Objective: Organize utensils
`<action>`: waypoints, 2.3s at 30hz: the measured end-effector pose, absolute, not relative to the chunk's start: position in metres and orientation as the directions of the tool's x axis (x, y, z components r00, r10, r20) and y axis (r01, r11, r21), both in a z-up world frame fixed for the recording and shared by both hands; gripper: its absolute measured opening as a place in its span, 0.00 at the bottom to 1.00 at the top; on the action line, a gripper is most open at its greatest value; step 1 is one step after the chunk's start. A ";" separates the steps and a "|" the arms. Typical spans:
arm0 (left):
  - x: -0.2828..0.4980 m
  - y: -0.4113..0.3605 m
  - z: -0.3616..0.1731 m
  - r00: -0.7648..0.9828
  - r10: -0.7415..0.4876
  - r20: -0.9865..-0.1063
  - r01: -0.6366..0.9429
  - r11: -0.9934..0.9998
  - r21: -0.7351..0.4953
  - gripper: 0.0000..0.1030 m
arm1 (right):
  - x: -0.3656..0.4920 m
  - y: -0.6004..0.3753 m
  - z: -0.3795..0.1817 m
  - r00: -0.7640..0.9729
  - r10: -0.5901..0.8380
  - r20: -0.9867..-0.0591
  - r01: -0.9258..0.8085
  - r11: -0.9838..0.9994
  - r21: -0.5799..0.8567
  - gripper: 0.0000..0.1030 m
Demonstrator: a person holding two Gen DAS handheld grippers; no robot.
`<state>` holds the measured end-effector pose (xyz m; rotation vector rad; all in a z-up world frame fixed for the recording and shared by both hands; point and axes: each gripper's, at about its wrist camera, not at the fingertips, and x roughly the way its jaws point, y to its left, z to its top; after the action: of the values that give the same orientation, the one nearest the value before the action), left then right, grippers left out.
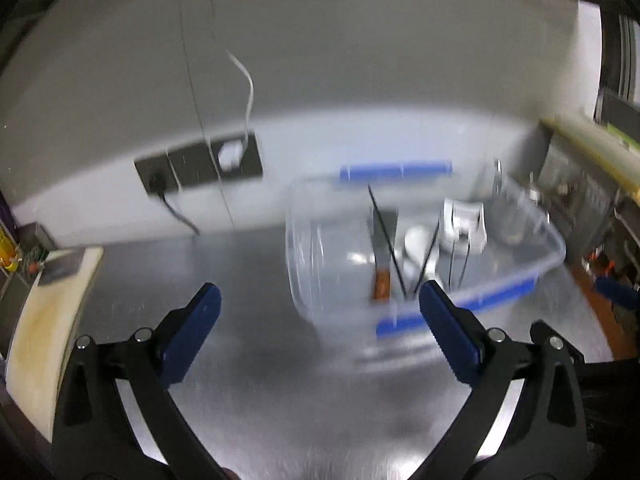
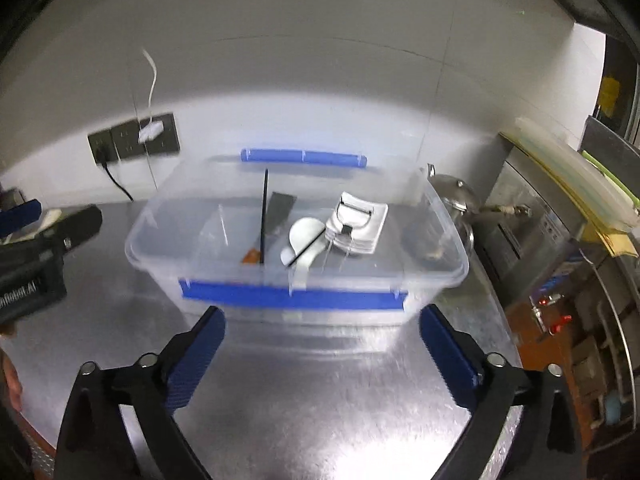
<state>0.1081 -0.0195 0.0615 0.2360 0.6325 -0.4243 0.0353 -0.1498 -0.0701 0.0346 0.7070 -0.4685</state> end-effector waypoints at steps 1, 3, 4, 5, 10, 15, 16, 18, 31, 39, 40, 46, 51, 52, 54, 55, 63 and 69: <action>0.104 -0.021 0.053 0.708 -0.306 -0.636 0.460 0.884 0.086 0.93 | 0.032 -0.148 -0.076 0.661 -0.404 -0.633 0.427 0.896 -0.126 0.95; 0.099 -0.022 0.038 0.668 -0.315 -0.674 0.470 0.881 0.054 0.93 | 0.027 -0.146 -0.085 0.650 -0.423 -0.631 0.446 0.885 -0.134 0.95; 0.096 -0.022 0.031 0.653 -0.316 -0.688 0.468 0.883 0.039 0.93 | 0.024 -0.143 -0.089 0.645 -0.436 -0.627 0.458 0.878 -0.140 0.95; 0.094 -0.020 0.026 0.645 -0.312 -0.698 0.459 0.888 0.027 0.93 | 0.023 -0.144 -0.091 0.641 -0.451 -0.621 0.472 0.870 -0.145 0.95; 0.093 -0.020 0.008 0.649 -0.232 -0.725 0.393 0.918 0.058 0.93 | 0.024 -0.144 -0.098 0.616 -0.506 -0.604 0.510 0.840 -0.184 0.95; 0.095 -0.022 0.007 0.647 -0.230 -0.727 0.388 0.920 0.054 0.93 | 0.034 -0.138 -0.101 0.632 -0.417 -0.653 0.415 0.894 -0.168 0.95; 0.095 -0.022 0.007 0.647 -0.228 -0.728 0.387 0.920 0.055 0.93 | 0.035 -0.137 -0.102 0.633 -0.408 -0.658 0.405 0.899 -0.168 0.95; 0.096 -0.022 0.007 0.646 -0.228 -0.728 0.383 0.922 0.052 0.93 | 0.038 -0.134 -0.103 0.635 -0.404 -0.659 0.396 0.902 -0.172 0.95; 0.098 -0.028 0.002 0.632 -0.222 -0.743 0.393 0.918 0.059 0.93 | 0.038 -0.135 -0.101 0.643 -0.379 -0.666 0.375 0.913 -0.157 0.95; 0.095 -0.032 0.001 0.626 -0.231 -0.745 0.415 0.908 0.066 0.93 | 0.036 -0.129 -0.101 0.641 -0.380 -0.667 0.370 0.914 -0.165 0.95; 0.094 -0.032 0.001 0.626 -0.233 -0.744 0.416 0.907 0.066 0.93 | 0.036 -0.128 -0.101 0.642 -0.380 -0.666 0.369 0.914 -0.166 0.95; 0.095 -0.031 0.000 0.622 -0.230 -0.748 0.416 0.907 0.067 0.93 | 0.034 -0.129 -0.101 0.631 -0.389 -0.672 0.385 0.908 -0.164 0.95; 0.095 -0.031 0.000 0.623 -0.232 -0.747 0.418 0.906 0.068 0.93 | 0.035 -0.127 -0.102 0.625 -0.391 -0.676 0.379 0.909 -0.174 0.95; 0.095 -0.031 0.000 0.624 -0.232 -0.746 0.421 0.904 0.070 0.93 | 0.035 -0.127 -0.103 0.624 -0.390 -0.677 0.377 0.909 -0.176 0.95; 0.094 -0.032 -0.001 0.624 -0.232 -0.746 0.425 0.902 0.074 0.93 | 0.035 -0.125 -0.104 0.623 -0.390 -0.678 0.376 0.909 -0.179 0.95; 0.094 -0.033 -0.001 0.622 -0.233 -0.747 0.426 0.902 0.073 0.93 | 0.034 -0.125 -0.104 0.623 -0.390 -0.678 0.375 0.910 -0.179 0.95; 0.097 -0.034 -0.003 0.619 -0.227 -0.752 0.425 0.902 0.077 0.93 | 0.035 -0.126 -0.104 0.621 -0.390 -0.680 0.377 0.909 -0.178 0.95; 0.097 -0.034 -0.004 0.621 -0.225 -0.751 0.424 0.902 0.080 0.93 | 0.037 -0.128 -0.104 0.623 -0.382 -0.682 0.377 0.911 -0.165 0.95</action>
<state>0.0968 -0.0341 -0.0039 0.2608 0.8208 -0.3776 0.0370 -0.1279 -0.1042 -0.0066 0.7851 -0.4354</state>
